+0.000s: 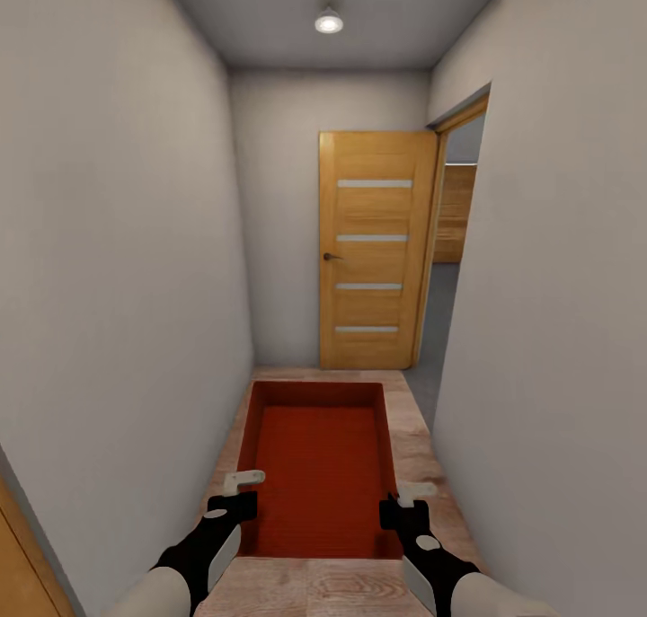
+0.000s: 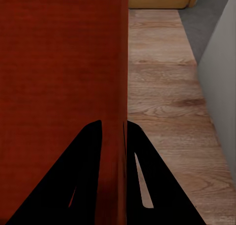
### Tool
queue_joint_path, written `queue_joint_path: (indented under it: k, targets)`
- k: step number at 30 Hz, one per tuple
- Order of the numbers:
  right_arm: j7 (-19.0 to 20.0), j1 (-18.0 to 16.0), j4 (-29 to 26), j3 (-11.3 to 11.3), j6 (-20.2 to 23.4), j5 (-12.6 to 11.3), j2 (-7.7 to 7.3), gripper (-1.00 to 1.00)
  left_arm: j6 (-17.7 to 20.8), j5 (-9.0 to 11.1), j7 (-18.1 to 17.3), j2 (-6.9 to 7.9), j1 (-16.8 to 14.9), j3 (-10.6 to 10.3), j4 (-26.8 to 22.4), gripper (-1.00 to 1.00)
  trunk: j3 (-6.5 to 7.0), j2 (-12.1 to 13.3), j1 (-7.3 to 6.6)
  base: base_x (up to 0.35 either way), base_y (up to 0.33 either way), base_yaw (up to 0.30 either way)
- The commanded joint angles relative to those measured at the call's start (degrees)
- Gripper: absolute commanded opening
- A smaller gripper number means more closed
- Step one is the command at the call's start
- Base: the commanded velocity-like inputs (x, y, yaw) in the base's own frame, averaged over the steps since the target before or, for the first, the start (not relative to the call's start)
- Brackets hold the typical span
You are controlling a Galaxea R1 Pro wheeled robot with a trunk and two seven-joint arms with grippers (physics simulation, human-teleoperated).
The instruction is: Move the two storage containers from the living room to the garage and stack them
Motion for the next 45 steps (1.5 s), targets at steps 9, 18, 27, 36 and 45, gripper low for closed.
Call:
queue_joint_path:
  k: [9, 18, 27, 36, 45]
  targets:
    - [-0.3, -0.1, -0.2, -2.6, -0.5, 0.8, -0.07, -1.0, 0.4, 0.6, 0.4, 0.05, 0.0, 0.6, 0.0, -1.0, -0.1, -0.1, 0.05, 0.322, 0.0, 0.0]
    - [-0.3, -0.1, -0.2, -2.6, -0.5, 0.8, -0.07, -1.0, 0.4, 0.6, 0.4, 0.05, 0.0, 0.6, 0.0, -1.0, -0.1, -0.1, 0.05, 0.322, 0.0, 0.0]
    - [-0.3, -0.1, -0.2, -2.6, -0.5, 0.8, -0.07, -1.0, 0.4, 0.6, 0.4, 0.05, 0.0, 0.6, 0.0, -1.0, -0.1, -0.1, 0.05, 0.322, 0.0, 0.0]
    - [-0.3, -0.1, -0.2, -2.6, -0.5, 0.8, -0.07, -1.0, 0.4, 0.6, 0.4, 0.05, 0.0, 0.6, 0.0, -1.0, -0.1, -0.1, 0.05, 0.322, 0.0, 0.0]
    - [-0.3, -0.1, -0.2, -2.6, -0.5, 0.8, -0.07, -1.0, 0.4, 0.6, 0.4, 0.05, 0.0, 0.6, 0.0, -1.0, -0.1, -0.1, 0.05, 0.322, 0.0, 0.0]
